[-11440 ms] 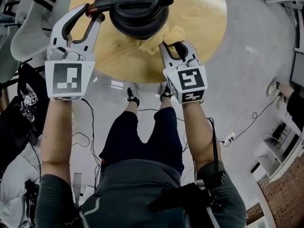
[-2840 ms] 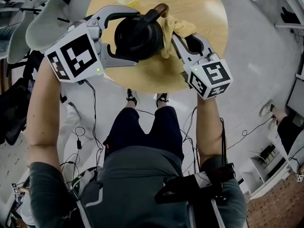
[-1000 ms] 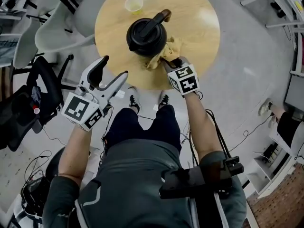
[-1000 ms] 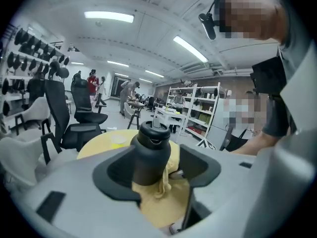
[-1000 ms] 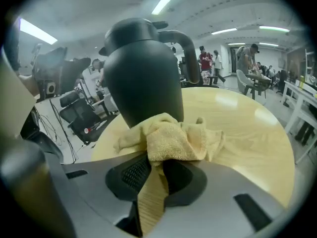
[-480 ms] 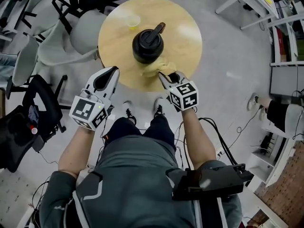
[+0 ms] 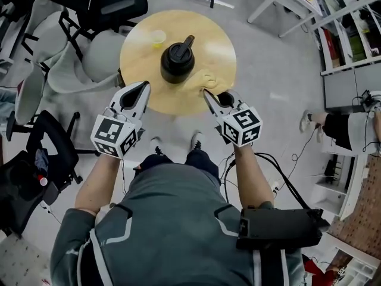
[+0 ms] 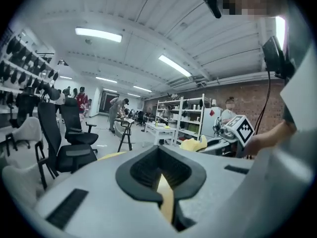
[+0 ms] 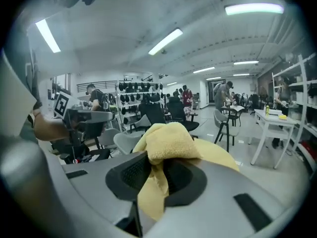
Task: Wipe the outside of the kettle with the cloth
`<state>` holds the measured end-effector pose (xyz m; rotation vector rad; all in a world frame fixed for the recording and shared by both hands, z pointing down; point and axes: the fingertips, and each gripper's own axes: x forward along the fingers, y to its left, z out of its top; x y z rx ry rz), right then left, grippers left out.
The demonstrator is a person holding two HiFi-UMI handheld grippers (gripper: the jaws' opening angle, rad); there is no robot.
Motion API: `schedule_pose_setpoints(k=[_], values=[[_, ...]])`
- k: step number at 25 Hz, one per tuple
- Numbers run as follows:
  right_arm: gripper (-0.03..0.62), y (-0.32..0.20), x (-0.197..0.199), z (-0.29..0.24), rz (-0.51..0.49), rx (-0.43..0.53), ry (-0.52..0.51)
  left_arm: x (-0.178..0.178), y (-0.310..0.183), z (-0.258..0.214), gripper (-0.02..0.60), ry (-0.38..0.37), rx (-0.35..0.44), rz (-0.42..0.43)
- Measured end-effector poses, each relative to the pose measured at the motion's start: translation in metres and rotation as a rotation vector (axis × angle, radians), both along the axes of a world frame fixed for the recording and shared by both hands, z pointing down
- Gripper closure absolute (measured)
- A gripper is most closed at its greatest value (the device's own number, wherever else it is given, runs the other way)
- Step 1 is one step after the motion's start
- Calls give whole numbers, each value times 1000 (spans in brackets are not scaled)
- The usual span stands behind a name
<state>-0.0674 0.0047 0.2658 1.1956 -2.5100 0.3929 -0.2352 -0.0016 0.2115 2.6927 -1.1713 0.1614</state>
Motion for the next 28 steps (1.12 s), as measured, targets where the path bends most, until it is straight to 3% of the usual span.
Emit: schedule_pose_setpoints(k=[7, 14, 20, 24, 28], values=[[502, 2, 17, -73, 11, 148, -43, 11, -1, -40, 572, -1, 50, -48], [502, 1, 39, -128, 10, 236, -68, 22, 4, -83, 572, -16, 118, -112], [502, -15, 41, -157, 17, 270, -91, 9, 1, -113, 572, -35, 191, -189], [502, -13, 40, -167, 2, 304, -96, -4, 1, -114, 572, -36, 187, -242], [502, -26, 54, -189, 9, 322, -89, 6, -8, -134, 572, -35, 184, -255]])
